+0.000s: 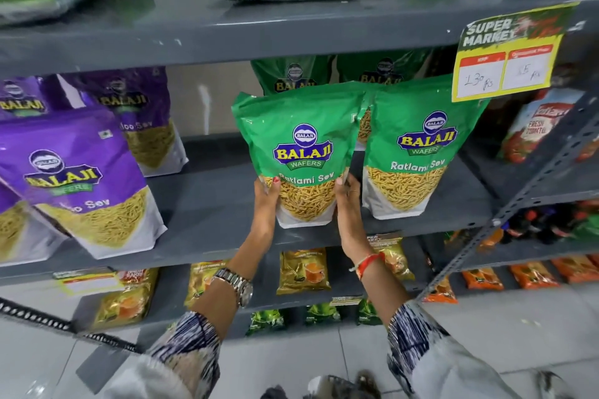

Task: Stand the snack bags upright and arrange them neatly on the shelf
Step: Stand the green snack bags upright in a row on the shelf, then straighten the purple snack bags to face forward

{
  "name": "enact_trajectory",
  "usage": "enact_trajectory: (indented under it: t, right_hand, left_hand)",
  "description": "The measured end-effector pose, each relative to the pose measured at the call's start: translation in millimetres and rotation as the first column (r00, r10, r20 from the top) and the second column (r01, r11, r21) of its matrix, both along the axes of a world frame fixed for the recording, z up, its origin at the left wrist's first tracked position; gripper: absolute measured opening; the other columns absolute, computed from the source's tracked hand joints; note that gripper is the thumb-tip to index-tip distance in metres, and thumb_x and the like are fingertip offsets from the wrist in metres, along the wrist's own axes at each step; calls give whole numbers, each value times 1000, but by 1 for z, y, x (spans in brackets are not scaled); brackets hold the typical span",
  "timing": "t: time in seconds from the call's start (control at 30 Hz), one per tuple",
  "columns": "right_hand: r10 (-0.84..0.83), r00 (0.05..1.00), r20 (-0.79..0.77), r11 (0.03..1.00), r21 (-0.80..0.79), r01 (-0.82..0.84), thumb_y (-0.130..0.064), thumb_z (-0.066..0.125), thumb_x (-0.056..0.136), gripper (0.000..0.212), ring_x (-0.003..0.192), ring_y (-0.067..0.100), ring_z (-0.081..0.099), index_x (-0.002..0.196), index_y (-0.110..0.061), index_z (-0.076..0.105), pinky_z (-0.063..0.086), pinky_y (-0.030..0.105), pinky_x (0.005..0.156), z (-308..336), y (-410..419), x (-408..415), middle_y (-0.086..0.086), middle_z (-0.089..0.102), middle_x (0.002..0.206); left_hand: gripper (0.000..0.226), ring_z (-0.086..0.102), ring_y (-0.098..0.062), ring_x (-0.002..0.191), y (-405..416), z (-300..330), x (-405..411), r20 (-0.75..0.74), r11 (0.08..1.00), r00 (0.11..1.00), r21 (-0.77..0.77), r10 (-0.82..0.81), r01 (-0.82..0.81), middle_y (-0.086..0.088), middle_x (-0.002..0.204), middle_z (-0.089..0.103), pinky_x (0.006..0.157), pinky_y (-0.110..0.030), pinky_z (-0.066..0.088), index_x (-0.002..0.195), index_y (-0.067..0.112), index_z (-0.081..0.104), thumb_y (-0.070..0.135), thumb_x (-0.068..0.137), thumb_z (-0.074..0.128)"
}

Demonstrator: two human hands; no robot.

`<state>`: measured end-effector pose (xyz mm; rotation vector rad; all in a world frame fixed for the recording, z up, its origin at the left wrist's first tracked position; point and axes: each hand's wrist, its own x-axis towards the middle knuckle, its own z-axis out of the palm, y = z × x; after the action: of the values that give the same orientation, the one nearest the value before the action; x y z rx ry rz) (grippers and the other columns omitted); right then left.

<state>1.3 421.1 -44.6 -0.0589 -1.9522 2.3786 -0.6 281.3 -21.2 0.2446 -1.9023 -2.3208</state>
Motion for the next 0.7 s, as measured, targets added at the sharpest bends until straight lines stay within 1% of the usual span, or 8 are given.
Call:
enact_trajectory:
  t: [0.1, 0.2, 0.27, 0.37, 0.43, 0.53, 0.63, 0.7]
  right_hand:
    - [-9, 1000, -19, 1000, 15, 10, -71, 50, 71, 87, 107, -16, 54, 140, -22, 31, 46, 7, 85, 2, 0, 2, -15, 52, 126]
    - [-172, 985, -3, 985, 10, 172, -40, 47, 92, 44, 114, -1, 52, 133, -25, 38, 42, 23, 99, 2, -7, 13, -6, 51, 130]
    - [-313, 950, 2, 950, 9, 313, -31, 48, 94, 29, 115, 13, 50, 123, -31, 47, 41, 28, 96, -3, -16, 27, 0, 51, 127]
    - [-408, 911, -59, 911, 38, 411, -27, 49, 90, 20, 98, 5, 55, 96, -44, 56, 46, 33, 86, -16, -38, 53, 6, 53, 112]
    - [-389, 921, -12, 921, -1, 389, -28, 50, 88, 12, 89, 0, 57, 96, -36, 53, 48, 40, 84, -28, -61, 65, 1, 57, 106]
    - [-262, 964, 46, 965, 19, 261, -43, 53, 83, 13, 93, 15, 58, 93, -36, 55, 49, 49, 91, -41, -109, 76, -7, 60, 98]
    - [-108, 994, 25, 992, 75, 105, -44, 52, 86, 11, 97, 17, 58, 94, -37, 56, 48, 51, 94, -38, -163, 76, -8, 61, 97]
    - [15, 1000, 21, 999, 42, -15, -33, 51, 90, 10, 102, 17, 57, 99, -33, 55, 47, 44, 97, -26, -199, 70, -7, 59, 102]
  left_hand:
    - [43, 54, 0, 92, -3, 0, 0, 27, 1000, 1000, -14, 12, -12, -2, 123, 49, 74, -11, 51, 135, 11, 30, 22, 95, 38]
    - [44, 52, -6, 101, -5, 1, 5, 47, 999, 999, -44, 28, -26, -4, 130, 48, 80, -13, 48, 136, 13, 30, 26, 95, 37]
    - [46, 48, -8, 111, -11, -2, 12, 26, 996, 998, -72, 56, -54, -2, 130, 44, 87, -12, 45, 138, 13, 28, 26, 95, 38]
    - [36, 46, -13, 119, -28, -11, 28, -72, 969, 973, -104, 218, -225, -2, 130, 49, 100, -25, 37, 129, 15, 43, 22, 94, 43]
    - [19, 59, -17, 98, -46, -18, 43, -168, 908, 897, -31, 408, -419, -5, 108, 62, 87, -29, 47, 106, 17, 58, 14, 92, 45]
    - [22, 53, -13, 67, -88, -18, 61, -241, 775, 748, 29, 619, -632, -2, 78, 58, 61, -24, 44, 83, 27, 58, 13, 88, 42]
    - [16, 47, -13, 68, -144, -17, 73, -278, 682, 660, -27, 698, -731, -5, 76, 53, 62, -30, 39, 82, 25, 56, 16, 87, 43]
    - [12, 50, -5, 74, -187, -18, 81, -266, 640, 626, -44, 733, -767, 2, 83, 54, 68, -23, 40, 90, 19, 54, 17, 85, 43]
